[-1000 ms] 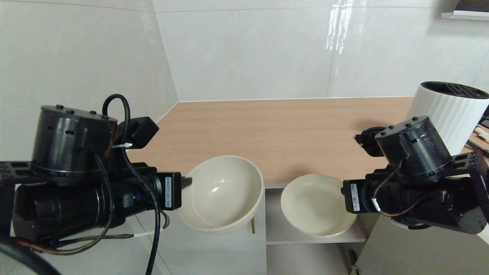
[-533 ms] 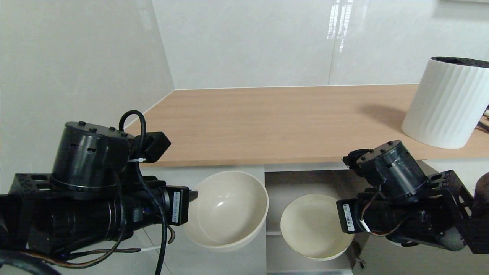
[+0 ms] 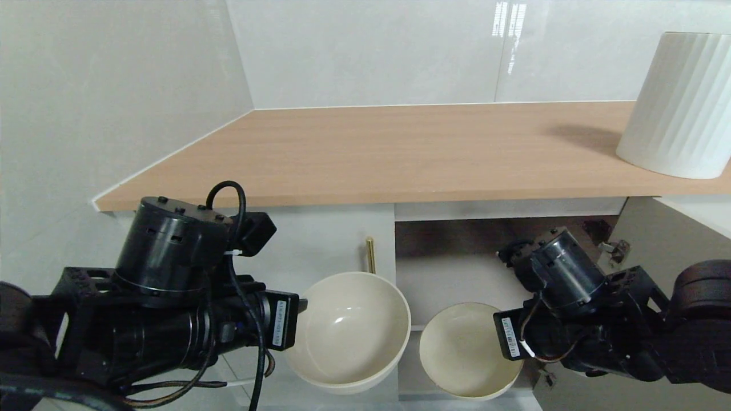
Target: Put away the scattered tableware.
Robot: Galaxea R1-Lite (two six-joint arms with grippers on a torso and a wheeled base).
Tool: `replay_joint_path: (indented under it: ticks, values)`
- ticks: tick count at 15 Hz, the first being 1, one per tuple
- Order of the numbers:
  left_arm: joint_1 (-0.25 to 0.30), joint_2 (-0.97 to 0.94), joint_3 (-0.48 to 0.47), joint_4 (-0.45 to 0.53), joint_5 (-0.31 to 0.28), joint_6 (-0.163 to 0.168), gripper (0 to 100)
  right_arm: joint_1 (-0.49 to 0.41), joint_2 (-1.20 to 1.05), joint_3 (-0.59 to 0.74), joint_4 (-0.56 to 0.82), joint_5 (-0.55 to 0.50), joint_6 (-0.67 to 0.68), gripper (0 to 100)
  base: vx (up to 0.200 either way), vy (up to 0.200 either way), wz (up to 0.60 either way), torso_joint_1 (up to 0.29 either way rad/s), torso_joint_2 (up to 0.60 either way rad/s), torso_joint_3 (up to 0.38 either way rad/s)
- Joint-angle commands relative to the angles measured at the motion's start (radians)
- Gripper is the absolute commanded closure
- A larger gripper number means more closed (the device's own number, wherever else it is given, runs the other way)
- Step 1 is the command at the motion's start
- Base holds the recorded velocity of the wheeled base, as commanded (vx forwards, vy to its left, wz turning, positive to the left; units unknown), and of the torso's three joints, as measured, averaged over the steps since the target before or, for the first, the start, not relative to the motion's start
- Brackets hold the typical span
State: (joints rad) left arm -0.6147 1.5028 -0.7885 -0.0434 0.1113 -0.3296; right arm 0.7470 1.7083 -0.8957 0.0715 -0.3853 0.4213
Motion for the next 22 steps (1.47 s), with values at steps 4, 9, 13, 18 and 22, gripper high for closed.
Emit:
replay_joint_path:
  ticks: [4,9,13,18,22]
  values:
    - [-0.002,0.016,0.000,0.000,0.001,0.001,100,0.000,0.059,-0.002,-0.001,-0.001,0.001,100,0.000,0.000,0.00,-0.021,0.25,0.235]
    - [-0.002,0.022,-0.001,-0.001,0.001,0.001,100,-0.005,0.108,-0.020,-0.019,0.002,-0.001,100,0.000,0.000,0.00,0.000,0.01,0.008]
    - [-0.002,0.028,-0.003,-0.001,0.002,0.000,100,-0.083,0.315,-0.115,-0.180,0.000,-0.006,100,0.000,0.000,0.00,0.000,0.00,0.000]
    - [-0.002,0.030,-0.003,-0.001,0.002,0.000,100,-0.147,0.392,-0.107,-0.343,-0.001,-0.010,100,0.000,0.000,0.00,0.000,0.00,0.000]
    - [-0.002,0.027,-0.003,-0.001,0.004,0.000,100,-0.196,0.501,-0.129,-0.392,-0.017,-0.007,100,0.000,0.000,0.00,0.000,0.00,0.000]
